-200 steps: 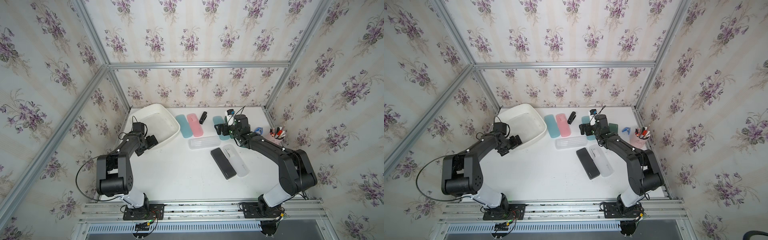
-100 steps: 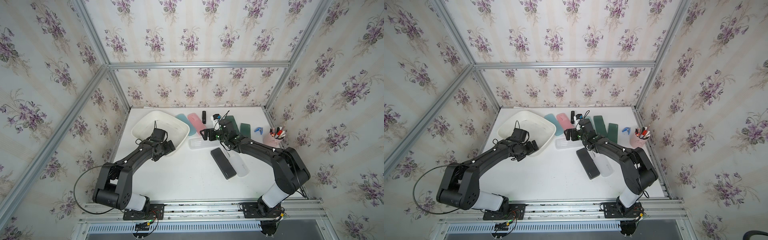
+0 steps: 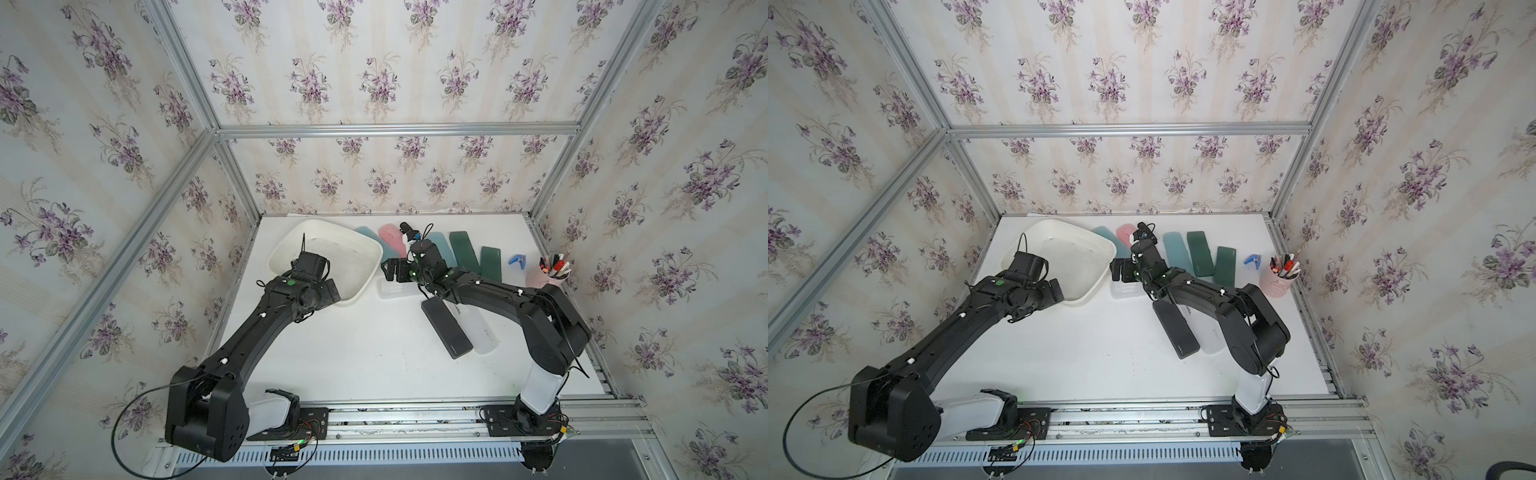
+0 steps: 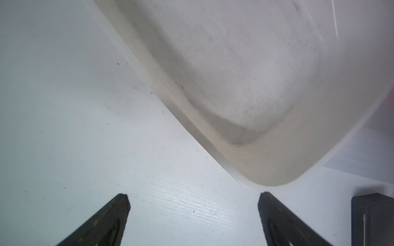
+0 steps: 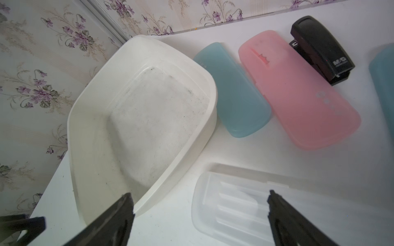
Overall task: Put the pencil case into the storage box
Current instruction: Adjust the storage box at the center of the board.
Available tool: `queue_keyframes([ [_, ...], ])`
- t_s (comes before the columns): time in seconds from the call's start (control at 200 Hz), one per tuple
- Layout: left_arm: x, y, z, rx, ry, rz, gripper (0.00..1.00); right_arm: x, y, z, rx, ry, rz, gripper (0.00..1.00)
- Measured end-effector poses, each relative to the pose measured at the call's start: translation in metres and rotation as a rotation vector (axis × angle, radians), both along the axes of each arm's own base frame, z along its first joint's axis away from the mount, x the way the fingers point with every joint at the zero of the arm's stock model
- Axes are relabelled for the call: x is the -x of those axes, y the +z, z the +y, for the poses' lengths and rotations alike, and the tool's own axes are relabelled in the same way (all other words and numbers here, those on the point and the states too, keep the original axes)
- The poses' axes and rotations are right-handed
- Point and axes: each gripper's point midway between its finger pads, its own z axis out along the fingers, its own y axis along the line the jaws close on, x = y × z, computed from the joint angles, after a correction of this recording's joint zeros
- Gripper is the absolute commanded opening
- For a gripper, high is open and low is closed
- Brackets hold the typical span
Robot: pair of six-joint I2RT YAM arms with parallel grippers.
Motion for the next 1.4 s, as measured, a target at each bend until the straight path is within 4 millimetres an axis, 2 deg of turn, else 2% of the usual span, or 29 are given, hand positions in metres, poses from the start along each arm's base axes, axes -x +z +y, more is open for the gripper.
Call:
queue_keyframes([
  [0.115,-0.033,0.043,0.037,-0.112,0.012,-0.103,0.99,-0.008,-0.005,0.021,0.02,0.002,-0.002,1.0],
  [0.175,-0.055,0.054,0.057,-0.167,-0.005,-0.12,0.99,-0.01,-0.012,0.026,0.032,0.002,0.009,1.0],
  [0.24,-0.083,0.056,0.076,-0.209,-0.024,-0.11,0.99,-0.014,-0.019,0.026,0.042,-0.016,0.029,0.99],
  [0.35,-0.135,0.04,0.106,-0.249,-0.079,-0.059,0.99,-0.021,-0.025,0.028,0.055,-0.037,0.039,0.98],
  [0.46,-0.181,0.02,0.12,-0.272,-0.162,-0.034,0.99,-0.028,-0.021,0.032,0.06,-0.048,0.041,0.96],
  [0.579,-0.217,-0.004,0.127,-0.296,-0.247,-0.003,0.99,-0.035,-0.016,0.038,0.059,-0.05,0.036,0.94],
  [0.669,-0.233,-0.017,0.135,-0.314,-0.277,0.01,0.99,-0.039,-0.019,0.042,0.055,-0.056,0.045,0.92],
  [0.879,-0.249,-0.027,0.158,-0.352,-0.293,0.019,0.99,-0.046,-0.048,0.057,0.072,-0.03,0.097,0.89],
  [0.999,-0.247,-0.045,0.169,-0.335,-0.284,0.051,0.98,-0.049,-0.056,0.062,0.075,-0.024,0.106,0.86],
  [1.099,-0.241,-0.06,0.17,-0.299,-0.282,0.081,0.97,-0.052,-0.058,0.066,0.076,-0.013,0.109,0.83],
  [1.199,-0.229,-0.072,0.163,-0.252,-0.264,0.117,0.98,-0.059,-0.054,0.074,0.078,0.01,0.092,0.78],
  [1.269,-0.206,-0.084,0.157,-0.215,-0.247,0.163,0.99,-0.066,-0.053,0.079,0.085,0.027,0.077,0.75],
  [1.399,-0.163,-0.091,0.152,-0.174,-0.19,0.22,1.0,-0.086,-0.054,0.085,0.097,0.069,0.06,0.68],
])
